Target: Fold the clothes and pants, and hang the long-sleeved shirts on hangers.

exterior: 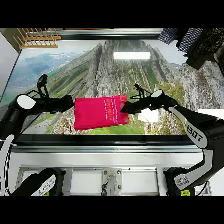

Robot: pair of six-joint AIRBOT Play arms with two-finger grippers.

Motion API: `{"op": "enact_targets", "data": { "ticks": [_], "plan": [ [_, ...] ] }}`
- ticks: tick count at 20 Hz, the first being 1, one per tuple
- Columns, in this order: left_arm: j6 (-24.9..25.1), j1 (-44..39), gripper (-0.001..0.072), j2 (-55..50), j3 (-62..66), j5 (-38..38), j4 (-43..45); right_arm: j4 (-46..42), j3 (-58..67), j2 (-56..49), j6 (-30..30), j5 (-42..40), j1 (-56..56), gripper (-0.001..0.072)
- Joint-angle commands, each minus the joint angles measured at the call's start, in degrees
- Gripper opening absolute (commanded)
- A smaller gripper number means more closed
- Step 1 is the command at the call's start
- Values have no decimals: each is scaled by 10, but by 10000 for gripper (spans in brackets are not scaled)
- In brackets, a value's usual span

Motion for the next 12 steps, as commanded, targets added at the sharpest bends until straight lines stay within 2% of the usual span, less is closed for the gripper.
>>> {"op": "enact_targets", "data": {
  "ticks": [1, 3, 6, 9, 12],
  "plan": [
    [-2, -54, 7, 1, -2, 30, -2, 54, 2, -3, -40, -31, 25, 14],
    [-2, -85, 7, 1, -2, 38, -2, 24, 4, 21, -43, -30, 7, 13],
    [-2, -125, 7, 1, -2, 42, -2, -112, 4, 91, 38, -31, -79, 13],
    [-2, -153, 7, 1, -2, 42, -2, -275, 4, 175, 132, -28, -221, 14],
    [-2, -173, 7, 1, -2, 42, -2, -328, 4, 242, 154, -20, -389, 13]
  ]
}}
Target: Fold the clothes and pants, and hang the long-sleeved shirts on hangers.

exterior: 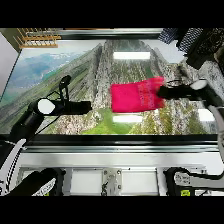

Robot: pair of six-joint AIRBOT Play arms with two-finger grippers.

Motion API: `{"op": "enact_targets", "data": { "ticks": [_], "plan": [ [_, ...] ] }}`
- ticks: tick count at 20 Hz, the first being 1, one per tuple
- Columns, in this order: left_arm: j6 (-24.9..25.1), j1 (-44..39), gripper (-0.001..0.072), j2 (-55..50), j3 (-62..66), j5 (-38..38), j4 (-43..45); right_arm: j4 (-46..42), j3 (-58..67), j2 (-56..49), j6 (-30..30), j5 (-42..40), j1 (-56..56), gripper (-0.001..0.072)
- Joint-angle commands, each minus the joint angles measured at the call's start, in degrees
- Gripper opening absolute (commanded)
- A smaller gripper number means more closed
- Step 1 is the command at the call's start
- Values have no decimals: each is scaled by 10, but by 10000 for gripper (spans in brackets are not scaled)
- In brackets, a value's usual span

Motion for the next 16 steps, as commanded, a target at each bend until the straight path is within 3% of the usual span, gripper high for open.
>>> {"op": "enact_targets", "data": {
  "ticks": [1, 7, 14, 15, 16],
  "plan": [
    [-1, -26, 7, 0, 0, 2, 0, -99, 0, 78, 48, 5, -194, 14],
    [-1, -29, 7, 0, 0, 2, 0, -117, -16, 100, 83, 62, -433, 13],
    [-1, -29, 7, 0, 0, 1, 0, -208, -64, 101, 110, 78, -467, 18],
    [-1, -29, 7, 0, 0, 1, 0, -208, -64, 101, 110, 83, -468, 57],
    [-1, -29, 7, 0, 0, 1, 0, -208, -64, 100, 110, 92, -468, 270]
  ]
}}
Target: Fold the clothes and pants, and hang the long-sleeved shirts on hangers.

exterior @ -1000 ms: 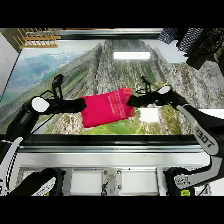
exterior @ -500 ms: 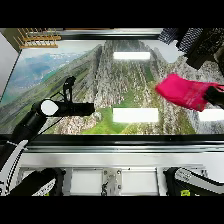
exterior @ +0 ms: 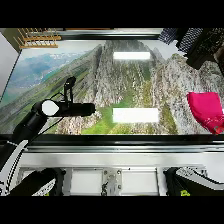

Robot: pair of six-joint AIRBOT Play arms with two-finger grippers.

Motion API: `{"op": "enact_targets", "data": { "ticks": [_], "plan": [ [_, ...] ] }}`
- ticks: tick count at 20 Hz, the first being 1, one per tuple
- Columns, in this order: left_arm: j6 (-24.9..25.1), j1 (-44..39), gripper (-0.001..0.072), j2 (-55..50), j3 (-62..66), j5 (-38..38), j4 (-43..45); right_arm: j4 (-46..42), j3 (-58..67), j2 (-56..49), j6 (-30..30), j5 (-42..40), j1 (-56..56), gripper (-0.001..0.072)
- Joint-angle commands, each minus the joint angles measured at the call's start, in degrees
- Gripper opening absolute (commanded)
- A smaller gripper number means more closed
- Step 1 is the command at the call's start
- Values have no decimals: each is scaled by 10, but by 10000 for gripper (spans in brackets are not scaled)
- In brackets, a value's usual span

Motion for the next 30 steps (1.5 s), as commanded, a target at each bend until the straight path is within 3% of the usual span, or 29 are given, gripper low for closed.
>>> {"op": "enact_targets", "data": {
  "ticks": [1, 2, 4, 10, 13, 16, 18, 24, 30],
  "plan": [
    [1, 0, 7, 0, 0, 0, 0, -26, -6, 0, 10, 23, -8, 528],
    [1, 0, 7, 0, 0, 0, 0, -27, -4, 1, 10, 31, -9, 556],
    [1, 0, 7, 0, 0, 0, 0, -43, 0, 10, 10, 37, -9, 464],
    [1, 0, 7, 0, 0, -2, 1, -108, 0, 99, 48, 9, -8, 464],
    [1, 0, 7, 0, 0, 5, 1, -31, -2, 129, -28, 6, 29, 464],
    [1, 0, 7, 0, 0, 11, 0, 148, -21, 160, -140, 2, 135, 464],
    [1, 0, 7, 0, 0, 11, 1, 228, -39, 178, -174, 2, 241, 464],
    [1, 0, 7, 0, 0, 14, 1, 246, -59, 175, -178, -26, 557, 464],
    [1, 0, 7, 0, 0, 13, 1, 246, -59, 168, -178, -40, 644, 446]
  ]
}}
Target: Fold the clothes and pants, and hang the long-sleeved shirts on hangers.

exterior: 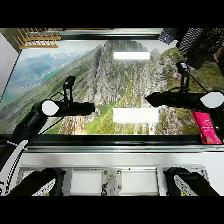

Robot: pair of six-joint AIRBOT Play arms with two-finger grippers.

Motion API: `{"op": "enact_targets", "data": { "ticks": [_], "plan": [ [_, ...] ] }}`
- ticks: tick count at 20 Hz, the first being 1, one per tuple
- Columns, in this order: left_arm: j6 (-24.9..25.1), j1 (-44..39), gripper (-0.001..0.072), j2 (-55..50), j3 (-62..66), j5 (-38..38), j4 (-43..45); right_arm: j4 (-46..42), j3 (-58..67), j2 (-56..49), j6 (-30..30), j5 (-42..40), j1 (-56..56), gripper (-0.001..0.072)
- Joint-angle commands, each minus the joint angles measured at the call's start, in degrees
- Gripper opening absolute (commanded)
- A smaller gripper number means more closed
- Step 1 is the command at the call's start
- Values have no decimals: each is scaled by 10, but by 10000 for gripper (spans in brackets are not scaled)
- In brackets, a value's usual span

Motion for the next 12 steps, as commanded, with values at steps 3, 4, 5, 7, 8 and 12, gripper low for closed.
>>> {"op": "enact_targets", "data": {
  "ticks": [3, 4, 5, 7, 8, 12],
  "plan": [
    [0, 0, 7, 0, 0, 0, 0, 7, -1, -2, -2, -7, 38, 15],
    [0, 0, 7, 0, 0, -2, 0, 7, -1, -2, -2, -5, 38, 15],
    [0, 0, 7, 0, 0, -5, 0, 7, -1, -2, -2, -6, 38, 15],
    [0, 0, 7, 0, 0, -4, -1, 7, -1, -2, -2, -5, 38, 15],
    [0, 0, 7, 0, 0, -4, -1, 7, -1, -2, -2, -5, 38, 15],
    [0, 0, 7, 0, 0, -4, -1, 7, -1, -2, -2, -5, 38, 15]
  ]
}}
